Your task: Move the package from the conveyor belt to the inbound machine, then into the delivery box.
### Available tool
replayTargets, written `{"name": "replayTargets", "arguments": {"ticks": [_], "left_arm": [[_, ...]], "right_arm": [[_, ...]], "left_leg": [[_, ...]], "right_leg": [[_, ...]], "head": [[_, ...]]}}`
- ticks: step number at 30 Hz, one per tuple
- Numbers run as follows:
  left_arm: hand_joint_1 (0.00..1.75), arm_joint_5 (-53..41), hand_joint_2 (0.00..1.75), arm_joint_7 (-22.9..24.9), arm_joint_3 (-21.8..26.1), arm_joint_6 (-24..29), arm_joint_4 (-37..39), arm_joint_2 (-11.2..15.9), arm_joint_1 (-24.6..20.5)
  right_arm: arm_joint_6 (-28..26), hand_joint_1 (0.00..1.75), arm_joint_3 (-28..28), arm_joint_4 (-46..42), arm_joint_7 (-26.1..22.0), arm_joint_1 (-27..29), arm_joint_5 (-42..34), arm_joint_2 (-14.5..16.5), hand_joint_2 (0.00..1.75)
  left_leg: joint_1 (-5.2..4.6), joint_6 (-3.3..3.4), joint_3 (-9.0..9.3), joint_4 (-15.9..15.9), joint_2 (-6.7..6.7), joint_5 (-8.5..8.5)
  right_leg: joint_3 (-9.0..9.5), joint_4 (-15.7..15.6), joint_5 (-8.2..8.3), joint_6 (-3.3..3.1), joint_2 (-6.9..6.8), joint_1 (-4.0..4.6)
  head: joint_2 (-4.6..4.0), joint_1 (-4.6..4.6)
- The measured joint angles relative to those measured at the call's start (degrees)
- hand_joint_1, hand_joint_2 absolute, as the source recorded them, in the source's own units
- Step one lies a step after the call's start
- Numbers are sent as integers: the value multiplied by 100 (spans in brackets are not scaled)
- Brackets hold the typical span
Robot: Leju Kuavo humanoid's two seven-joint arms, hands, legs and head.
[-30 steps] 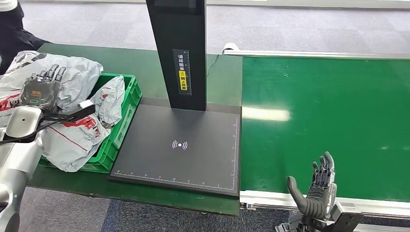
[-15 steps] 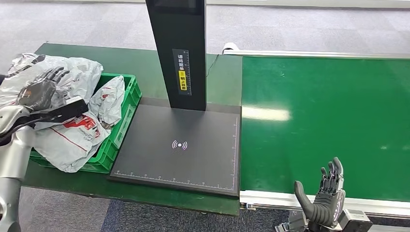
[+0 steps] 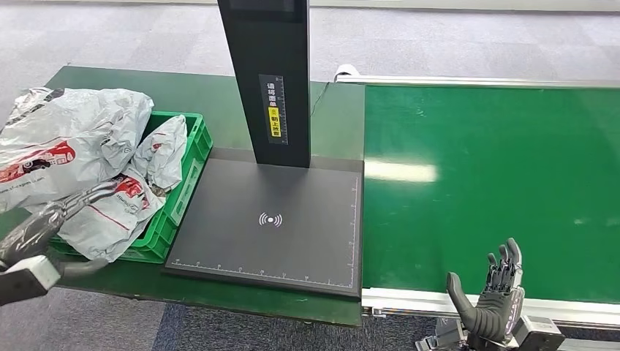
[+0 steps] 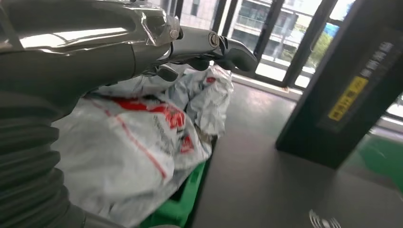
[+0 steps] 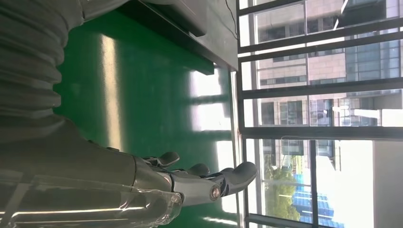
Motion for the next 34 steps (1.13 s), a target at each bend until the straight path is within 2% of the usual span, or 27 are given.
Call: {"name": "replayTargets", "arguments": {"ticks": [2,4,6,10,12,15,17,20,24,34], "left_arm": [[0,110,175,-143,51,-153,-252,-99,173],[0,279,175,-238,-41,-178,-354,-416,148],[0,429,175,-232,-269,115,-322,-972,52],[0,691,175,-192,-1049,1294,107,-2186,-11],[0,1119,175,-266,-1441,1618,447,-2723,-5],[0,1897,175,-383,-1885,1891,1017,-3372,-1],[0,2307,175,-410,-2118,2051,1324,-3676,-7],[0,2672,175,-422,-2338,2258,1678,-3973,-42],[0,2863,175,-425,-2425,2383,2092,-4200,-128],[0,2940,175,-427,-2408,2315,3103,-4328,-276]], "right_arm": [[-29,0,20,47,0,-58,-4,-24,175],[-57,0,58,96,1,-119,-3,-37,175],[-75,0,116,129,0,-145,-3,-38,175],[-88,0,265,182,0,-142,-7,-22,175],[-106,0,347,213,0,-141,-5,-10,175],[-190,0,482,261,-1,-135,13,23,175],[-256,0,561,291,-1,-126,27,39,175],[-298,0,660,331,-1,-104,51,42,175],[-334,0,839,391,0,-89,100,42,175],[-473,0,1403,605,-1,-69,-15,30,175]], "left_leg": [[-2,2,0,1,-19,1],[-8,6,3,1,-33,3],[-14,11,8,1,-46,5],[-28,22,16,4,-54,5],[-32,29,15,4,-54,4],[-34,35,14,5,-54,-1],[-33,36,13,5,-54,-2],[-31,36,10,5,-53,-2],[-28,36,8,4,-51,-2],[-29,36,6,4,-50,-1]], "right_leg": [[4,-1,-4,2,-19,-2],[15,-2,-4,5,-34,-8],[26,-3,-2,8,-43,-17],[36,-3,3,16,-50,-32],[36,-3,4,18,-50,-37],[33,-3,3,19,-50,-38],[31,-3,3,20,-50,-38],[27,-3,2,19,-49,-35],[25,-3,2,19,-48,-32],[24,-3,2,19,-47,-33]], "head": [[0,0],[0,0],[0,0],[0,0],[0,0],[0,0],[0,0],[0,-1],[0,-1],[0,-1]]}}
